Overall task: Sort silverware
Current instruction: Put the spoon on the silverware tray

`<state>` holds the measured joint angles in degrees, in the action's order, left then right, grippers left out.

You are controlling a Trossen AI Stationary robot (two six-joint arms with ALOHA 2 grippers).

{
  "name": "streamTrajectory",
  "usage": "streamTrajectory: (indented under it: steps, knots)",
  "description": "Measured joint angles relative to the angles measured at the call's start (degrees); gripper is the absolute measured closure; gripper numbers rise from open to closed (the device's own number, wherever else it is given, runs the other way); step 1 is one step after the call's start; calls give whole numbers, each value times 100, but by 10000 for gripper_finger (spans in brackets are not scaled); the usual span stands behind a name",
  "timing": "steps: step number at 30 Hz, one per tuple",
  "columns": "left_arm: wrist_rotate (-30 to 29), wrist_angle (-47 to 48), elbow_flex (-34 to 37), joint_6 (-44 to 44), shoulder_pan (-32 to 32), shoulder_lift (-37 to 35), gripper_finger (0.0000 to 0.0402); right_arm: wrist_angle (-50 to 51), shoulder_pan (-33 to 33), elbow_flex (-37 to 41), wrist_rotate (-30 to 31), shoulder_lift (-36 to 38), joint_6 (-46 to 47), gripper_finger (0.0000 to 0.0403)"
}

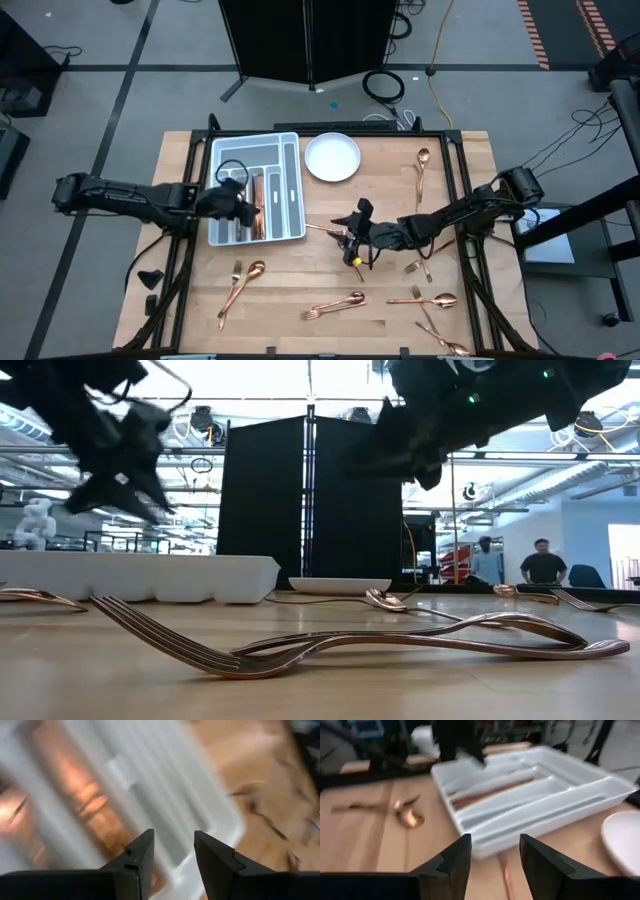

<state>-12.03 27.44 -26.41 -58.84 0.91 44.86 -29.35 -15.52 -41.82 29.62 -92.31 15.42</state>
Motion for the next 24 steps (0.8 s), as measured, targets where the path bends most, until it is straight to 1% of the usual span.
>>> streamTrajectory:
  steps: [3, 6, 11, 13, 17, 21, 24]
  knots:
    - [-4, -994, -2, 1425, 222, 18, 267, 450, -30, 0, -313, -3, 234, 243]
    - [-124, -1928, -4, 2410, 477, 93, 267, 731, -36, 0, -456, -4, 810, 243]
    - [-369, -3164, 19, 4061, 834, 360, 267, 1445, -31, 0, -455, -4, 1619, 243]
    - [-551, -3877, 137, 4588, 930, 520, 267, 1764, -36, 0, -465, -4, 1861, 243]
    - [-640, -5518, 475, 5391, 1051, 985, 267, 2104, -111, 0, -733, -4, 2329, 243]
    - [-623, -7467, 750, 5875, 1088, 1619, 267, 2373, -326, 0, -595, -4, 2881, 244]
    - [-372, -8108, 774, 6138, 1086, 2092, 267, 2518, -491, 0, -484, -4, 3159, 253]
